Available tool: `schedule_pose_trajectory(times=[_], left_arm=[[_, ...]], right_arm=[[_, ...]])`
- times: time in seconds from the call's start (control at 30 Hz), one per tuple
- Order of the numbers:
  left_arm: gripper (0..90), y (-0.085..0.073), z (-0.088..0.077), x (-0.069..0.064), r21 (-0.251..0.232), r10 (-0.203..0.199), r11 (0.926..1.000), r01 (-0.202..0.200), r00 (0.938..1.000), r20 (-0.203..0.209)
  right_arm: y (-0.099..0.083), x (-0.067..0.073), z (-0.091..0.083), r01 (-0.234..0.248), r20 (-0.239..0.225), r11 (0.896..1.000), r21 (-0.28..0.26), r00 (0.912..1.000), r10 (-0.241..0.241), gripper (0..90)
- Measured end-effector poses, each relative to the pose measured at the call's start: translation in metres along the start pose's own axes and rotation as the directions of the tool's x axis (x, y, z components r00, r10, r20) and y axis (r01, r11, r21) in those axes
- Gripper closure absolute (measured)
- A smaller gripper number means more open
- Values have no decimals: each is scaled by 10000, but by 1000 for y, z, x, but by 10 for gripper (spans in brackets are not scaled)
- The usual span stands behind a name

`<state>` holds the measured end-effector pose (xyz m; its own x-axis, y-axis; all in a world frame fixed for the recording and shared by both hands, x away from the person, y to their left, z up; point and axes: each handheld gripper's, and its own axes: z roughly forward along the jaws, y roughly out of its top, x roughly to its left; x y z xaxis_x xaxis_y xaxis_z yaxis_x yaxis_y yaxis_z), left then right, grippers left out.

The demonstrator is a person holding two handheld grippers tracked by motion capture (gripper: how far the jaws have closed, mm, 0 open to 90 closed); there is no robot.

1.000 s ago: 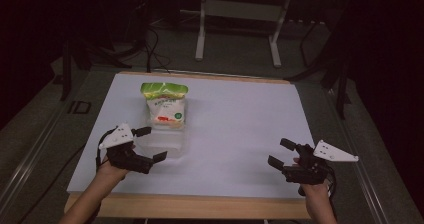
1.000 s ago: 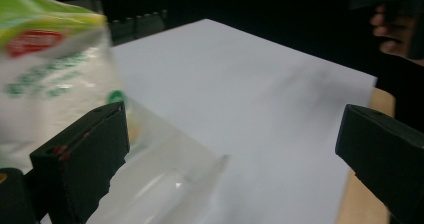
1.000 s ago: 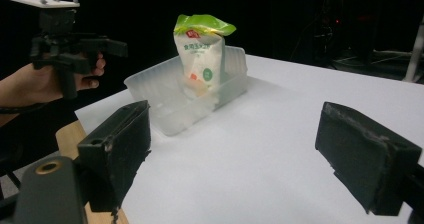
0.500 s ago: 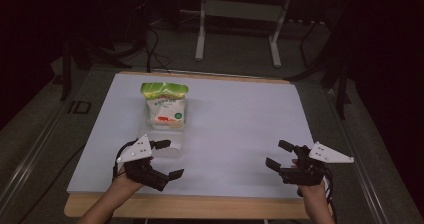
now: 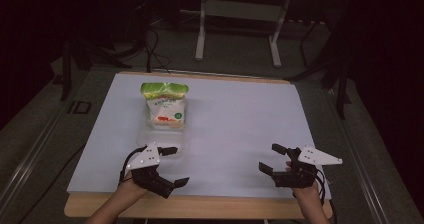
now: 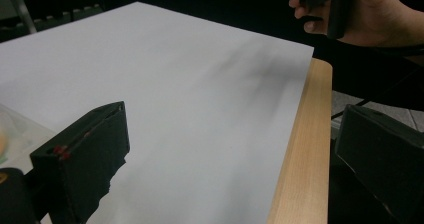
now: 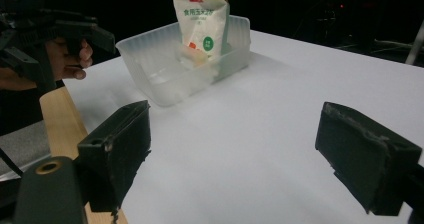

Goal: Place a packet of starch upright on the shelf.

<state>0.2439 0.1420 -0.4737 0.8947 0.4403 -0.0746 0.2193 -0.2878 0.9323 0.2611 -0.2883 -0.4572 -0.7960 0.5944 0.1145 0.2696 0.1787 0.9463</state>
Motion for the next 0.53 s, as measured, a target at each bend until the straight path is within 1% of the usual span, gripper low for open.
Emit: schedule_pose_trajectory(times=[0.1,0.27,0.33,0.4,0.47,0.53], left_arm=[[11,-2,1,-1,135,235,9996,-234,9997,-80],[12,-7,3,1,118,204,9997,-203,9998,-62],[11,-8,4,1,181,248,9995,-247,9997,-75],[11,-9,5,1,147,265,9995,-264,9996,-65],[11,-9,5,1,115,261,9996,-260,9997,-11],[11,-10,6,0,118,337,9994,-337,9994,-39]], right_arm=[[-2,2,2,176,25,9997,138,9998,-177,145],[-7,4,8,302,24,9990,316,9995,-303,145],[-8,5,10,389,18,9983,442,9992,-390,145],[-9,6,12,476,8,9975,529,9989,-477,145],[-10,7,13,478,-31,9972,583,9989,-477,144],[-10,7,14,482,-43,9971,597,9988,-480,145]])
